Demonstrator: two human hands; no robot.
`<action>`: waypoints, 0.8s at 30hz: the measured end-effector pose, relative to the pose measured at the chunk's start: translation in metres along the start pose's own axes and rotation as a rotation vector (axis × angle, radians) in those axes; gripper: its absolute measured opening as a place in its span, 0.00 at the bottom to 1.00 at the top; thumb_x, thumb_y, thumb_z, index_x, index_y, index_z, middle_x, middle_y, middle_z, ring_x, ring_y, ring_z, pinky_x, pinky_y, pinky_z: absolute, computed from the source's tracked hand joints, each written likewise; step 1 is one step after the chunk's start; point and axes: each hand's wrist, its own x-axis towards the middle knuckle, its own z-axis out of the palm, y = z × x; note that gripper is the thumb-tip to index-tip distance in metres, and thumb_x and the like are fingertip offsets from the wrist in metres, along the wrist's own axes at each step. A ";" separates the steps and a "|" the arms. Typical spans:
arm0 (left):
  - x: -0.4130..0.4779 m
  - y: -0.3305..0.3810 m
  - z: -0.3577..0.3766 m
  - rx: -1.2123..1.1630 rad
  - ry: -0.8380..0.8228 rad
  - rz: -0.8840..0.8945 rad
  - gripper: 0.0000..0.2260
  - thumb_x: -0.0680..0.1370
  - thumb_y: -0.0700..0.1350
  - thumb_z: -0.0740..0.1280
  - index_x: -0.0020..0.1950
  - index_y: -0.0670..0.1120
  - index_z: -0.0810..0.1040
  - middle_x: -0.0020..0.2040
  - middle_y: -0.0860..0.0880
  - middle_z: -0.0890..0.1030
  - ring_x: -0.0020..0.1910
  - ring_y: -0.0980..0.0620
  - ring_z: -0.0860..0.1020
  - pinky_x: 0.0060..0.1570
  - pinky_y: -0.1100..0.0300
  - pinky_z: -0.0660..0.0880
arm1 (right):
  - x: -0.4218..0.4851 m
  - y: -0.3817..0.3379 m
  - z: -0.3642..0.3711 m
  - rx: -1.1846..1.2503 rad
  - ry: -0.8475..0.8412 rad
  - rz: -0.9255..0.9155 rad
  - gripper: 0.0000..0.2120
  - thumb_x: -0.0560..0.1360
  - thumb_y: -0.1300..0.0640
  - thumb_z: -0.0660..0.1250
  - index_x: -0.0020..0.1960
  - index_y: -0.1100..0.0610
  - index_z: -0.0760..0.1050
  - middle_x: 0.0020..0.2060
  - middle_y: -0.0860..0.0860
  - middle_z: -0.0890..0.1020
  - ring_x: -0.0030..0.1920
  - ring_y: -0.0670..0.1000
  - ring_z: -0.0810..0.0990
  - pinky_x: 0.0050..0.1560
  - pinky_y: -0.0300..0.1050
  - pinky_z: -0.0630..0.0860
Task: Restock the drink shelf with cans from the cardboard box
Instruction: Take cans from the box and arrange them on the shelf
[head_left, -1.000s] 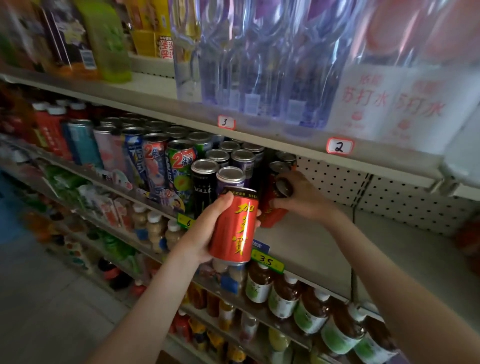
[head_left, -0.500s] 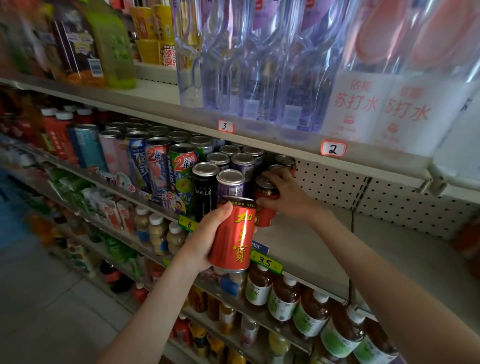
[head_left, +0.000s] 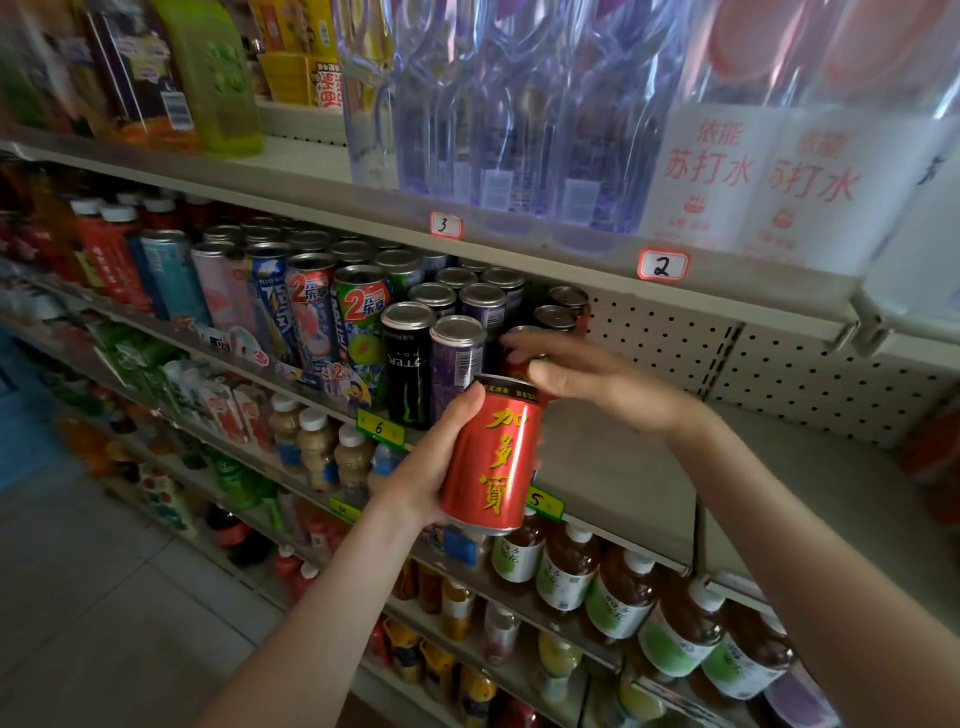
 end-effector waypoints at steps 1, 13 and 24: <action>0.001 0.000 0.003 -0.025 -0.047 -0.005 0.35 0.54 0.66 0.78 0.50 0.42 0.84 0.46 0.41 0.83 0.40 0.45 0.83 0.40 0.55 0.80 | -0.006 -0.004 0.002 0.048 -0.164 0.015 0.30 0.68 0.38 0.68 0.67 0.43 0.66 0.61 0.44 0.76 0.59 0.51 0.78 0.58 0.38 0.76; 0.011 0.015 0.006 0.168 -0.055 -0.131 0.35 0.69 0.71 0.56 0.64 0.46 0.75 0.58 0.40 0.81 0.57 0.42 0.80 0.60 0.45 0.74 | -0.025 0.014 -0.006 0.266 0.072 -0.038 0.29 0.59 0.42 0.79 0.58 0.46 0.77 0.52 0.46 0.84 0.51 0.49 0.82 0.48 0.35 0.77; -0.008 0.010 -0.011 0.406 0.378 -0.094 0.12 0.81 0.45 0.61 0.58 0.38 0.76 0.50 0.41 0.83 0.47 0.47 0.83 0.48 0.55 0.81 | -0.002 0.019 -0.005 -0.235 0.265 0.046 0.31 0.66 0.54 0.77 0.66 0.48 0.71 0.56 0.41 0.77 0.58 0.42 0.76 0.63 0.41 0.72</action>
